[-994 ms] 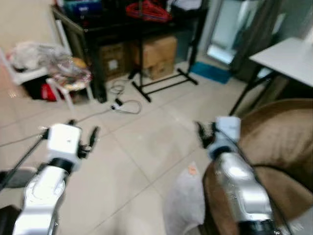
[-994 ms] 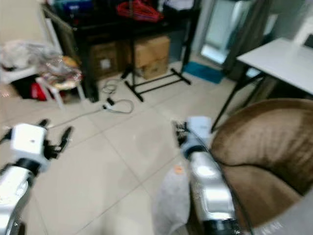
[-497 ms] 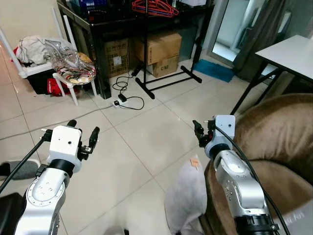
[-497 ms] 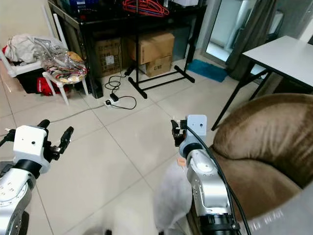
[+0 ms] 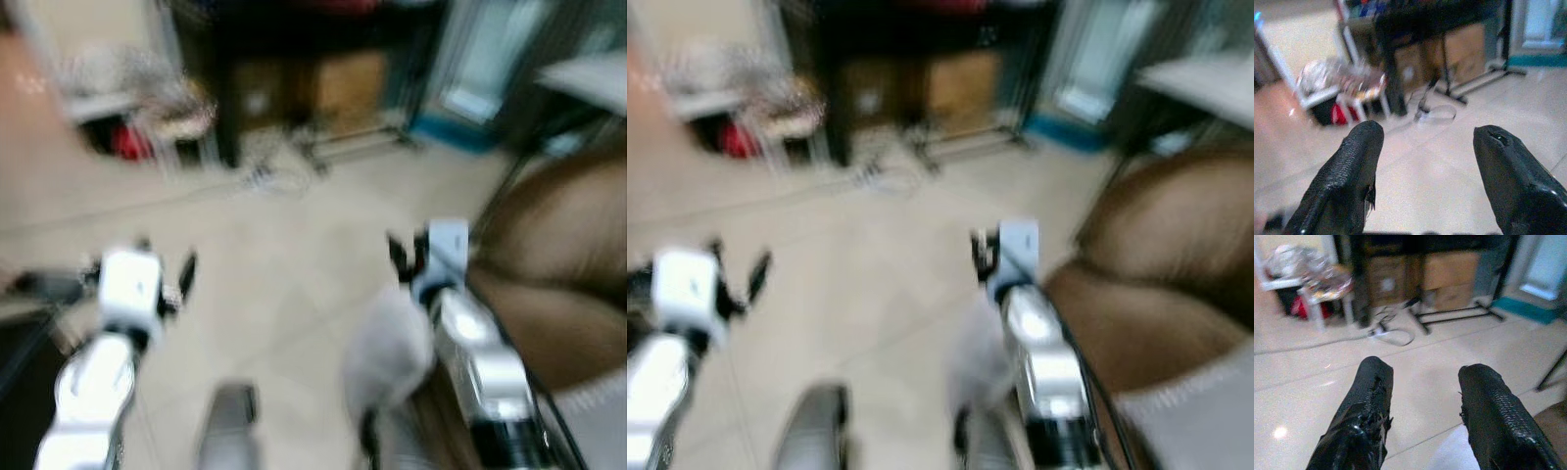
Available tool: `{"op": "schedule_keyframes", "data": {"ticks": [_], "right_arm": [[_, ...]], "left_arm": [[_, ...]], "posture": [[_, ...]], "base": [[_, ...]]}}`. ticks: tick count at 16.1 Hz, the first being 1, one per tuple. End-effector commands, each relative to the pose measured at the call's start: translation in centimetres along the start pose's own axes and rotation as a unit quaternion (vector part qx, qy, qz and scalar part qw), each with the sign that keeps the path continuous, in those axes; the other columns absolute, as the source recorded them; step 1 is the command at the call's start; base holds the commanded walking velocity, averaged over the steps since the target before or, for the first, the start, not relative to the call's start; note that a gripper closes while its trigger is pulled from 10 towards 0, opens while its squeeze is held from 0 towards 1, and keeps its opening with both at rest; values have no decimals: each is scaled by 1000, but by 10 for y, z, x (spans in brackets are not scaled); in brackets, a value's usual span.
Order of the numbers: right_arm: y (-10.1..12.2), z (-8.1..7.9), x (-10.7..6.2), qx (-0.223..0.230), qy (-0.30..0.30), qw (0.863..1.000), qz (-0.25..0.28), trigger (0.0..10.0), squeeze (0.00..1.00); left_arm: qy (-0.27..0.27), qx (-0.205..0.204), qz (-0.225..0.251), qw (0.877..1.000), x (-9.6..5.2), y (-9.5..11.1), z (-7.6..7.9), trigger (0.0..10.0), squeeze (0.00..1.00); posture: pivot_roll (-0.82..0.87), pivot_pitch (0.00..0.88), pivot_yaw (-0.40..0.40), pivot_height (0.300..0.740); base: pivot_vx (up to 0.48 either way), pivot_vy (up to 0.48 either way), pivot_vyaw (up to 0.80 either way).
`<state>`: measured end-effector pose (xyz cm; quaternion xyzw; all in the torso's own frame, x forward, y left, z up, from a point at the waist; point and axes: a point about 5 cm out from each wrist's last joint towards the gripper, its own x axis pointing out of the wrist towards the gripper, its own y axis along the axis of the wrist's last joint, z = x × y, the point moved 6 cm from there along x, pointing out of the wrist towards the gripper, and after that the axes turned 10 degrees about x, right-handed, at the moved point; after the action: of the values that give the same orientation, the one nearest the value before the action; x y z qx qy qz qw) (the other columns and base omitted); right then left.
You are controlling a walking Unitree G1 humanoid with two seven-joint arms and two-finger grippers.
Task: Move the pillow to the sofa from floor
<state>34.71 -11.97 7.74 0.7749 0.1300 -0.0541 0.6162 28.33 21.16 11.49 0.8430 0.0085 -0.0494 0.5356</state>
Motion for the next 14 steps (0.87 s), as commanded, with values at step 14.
{"op": "schedule_keyframes", "data": {"ticks": [14], "right_arm": [[-3,-21,3,-26,50,998,-6,10000,0]], "left_arm": [[14,-6,19,1000,-3,8,-8,10000,0]], "posture": [[-11,0,-93,590]], "base": [[325,0,0]]}}
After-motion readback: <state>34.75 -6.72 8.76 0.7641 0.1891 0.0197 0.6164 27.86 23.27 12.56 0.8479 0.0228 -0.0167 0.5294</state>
